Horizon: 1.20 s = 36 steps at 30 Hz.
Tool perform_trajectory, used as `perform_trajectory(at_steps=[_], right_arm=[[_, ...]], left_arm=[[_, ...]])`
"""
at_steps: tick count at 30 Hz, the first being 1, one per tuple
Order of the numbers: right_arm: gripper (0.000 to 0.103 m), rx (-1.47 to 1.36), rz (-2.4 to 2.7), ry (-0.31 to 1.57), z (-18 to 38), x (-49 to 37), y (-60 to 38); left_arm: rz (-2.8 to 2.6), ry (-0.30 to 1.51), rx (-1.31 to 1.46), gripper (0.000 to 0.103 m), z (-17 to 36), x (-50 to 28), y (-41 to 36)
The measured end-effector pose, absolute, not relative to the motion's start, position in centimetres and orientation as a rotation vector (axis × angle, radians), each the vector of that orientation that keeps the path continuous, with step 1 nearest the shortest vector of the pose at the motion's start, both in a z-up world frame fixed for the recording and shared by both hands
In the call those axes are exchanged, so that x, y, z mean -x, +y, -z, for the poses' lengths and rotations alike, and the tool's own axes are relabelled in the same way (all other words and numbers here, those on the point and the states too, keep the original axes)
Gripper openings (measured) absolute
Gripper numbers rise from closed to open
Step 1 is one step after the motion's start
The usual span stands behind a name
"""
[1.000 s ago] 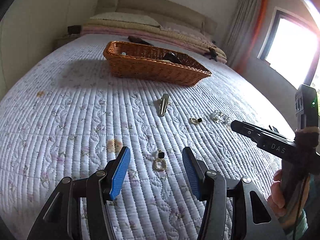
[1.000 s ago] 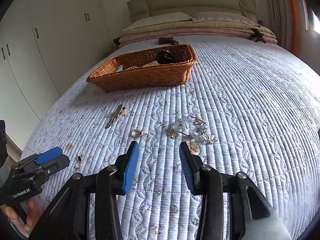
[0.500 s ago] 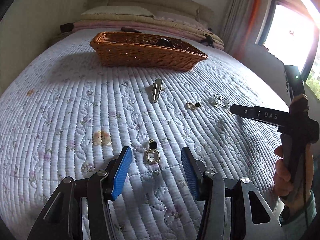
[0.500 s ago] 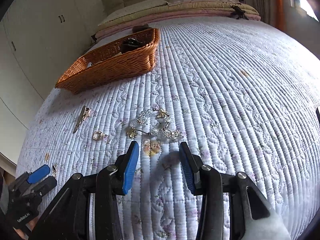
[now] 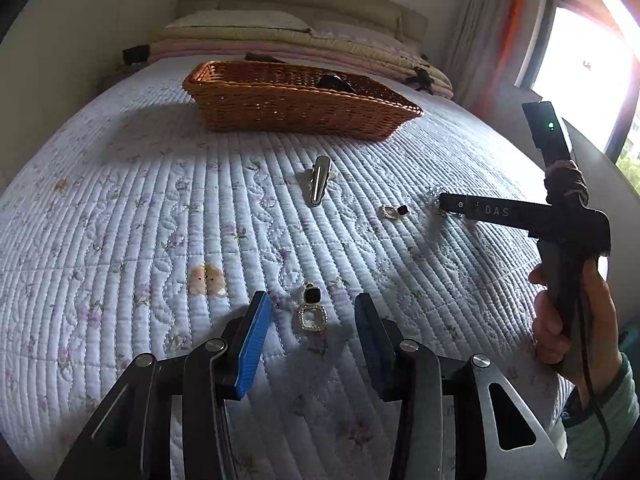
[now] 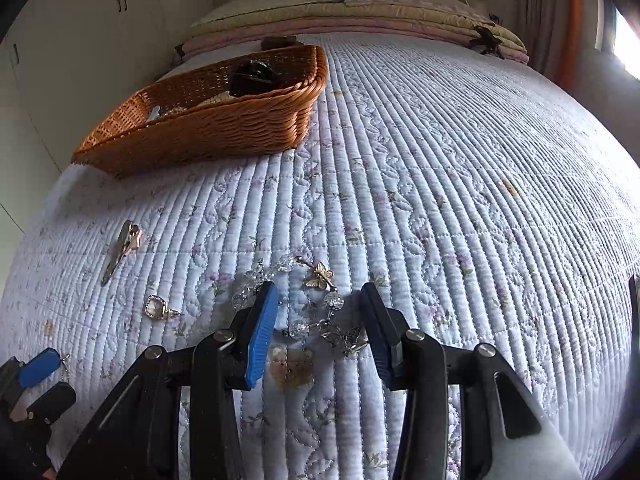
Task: Organize jewelry
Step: 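Grasp the crystal charm bracelet with the right tool while the left tool grasps the earring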
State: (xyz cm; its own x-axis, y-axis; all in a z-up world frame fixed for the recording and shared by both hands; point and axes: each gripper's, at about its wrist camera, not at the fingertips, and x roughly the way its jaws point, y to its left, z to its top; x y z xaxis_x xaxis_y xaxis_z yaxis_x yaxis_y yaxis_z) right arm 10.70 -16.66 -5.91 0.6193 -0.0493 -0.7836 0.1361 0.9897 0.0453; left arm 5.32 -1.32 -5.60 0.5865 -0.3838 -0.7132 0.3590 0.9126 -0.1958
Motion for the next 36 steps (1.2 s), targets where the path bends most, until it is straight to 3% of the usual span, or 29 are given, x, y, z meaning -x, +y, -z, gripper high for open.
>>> perform_trajectory(at_steps=[6,9,10,11,16,36], right_arm=[[0.047,-0.063,0.117,0.893,5.9,-10.9,-16.3],[0.044,-0.054,0.111,0.889,5.9,-11.0,-16.2],[0.04,-0.05,0.1,0.886,5.9,-11.0,-16.1],[0.035,-0.043,0.09,0.884,5.9,-11.1,-15.9],[0.012,-0.055,0.017,0.877,5.9,-10.8,-15.9],[0.011,-0.275,-0.138,0.759,2.7,-7.6,-18.1]], left_arm=[[0.405,0.843,-0.038,0.035,5.7,-5.5,-2.5],[0.394,0.842,-0.08,0.023,5.7,-5.4,-3.2],[0.393,0.843,-0.085,0.016,5.7,-5.5,-3.4],[0.388,0.846,-0.086,0.014,5.7,-5.6,-3.4],[0.401,0.832,-0.068,0.014,5.6,-5.4,-3.1],[0.457,0.806,0.015,0.014,4.8,-4.5,-1.6]])
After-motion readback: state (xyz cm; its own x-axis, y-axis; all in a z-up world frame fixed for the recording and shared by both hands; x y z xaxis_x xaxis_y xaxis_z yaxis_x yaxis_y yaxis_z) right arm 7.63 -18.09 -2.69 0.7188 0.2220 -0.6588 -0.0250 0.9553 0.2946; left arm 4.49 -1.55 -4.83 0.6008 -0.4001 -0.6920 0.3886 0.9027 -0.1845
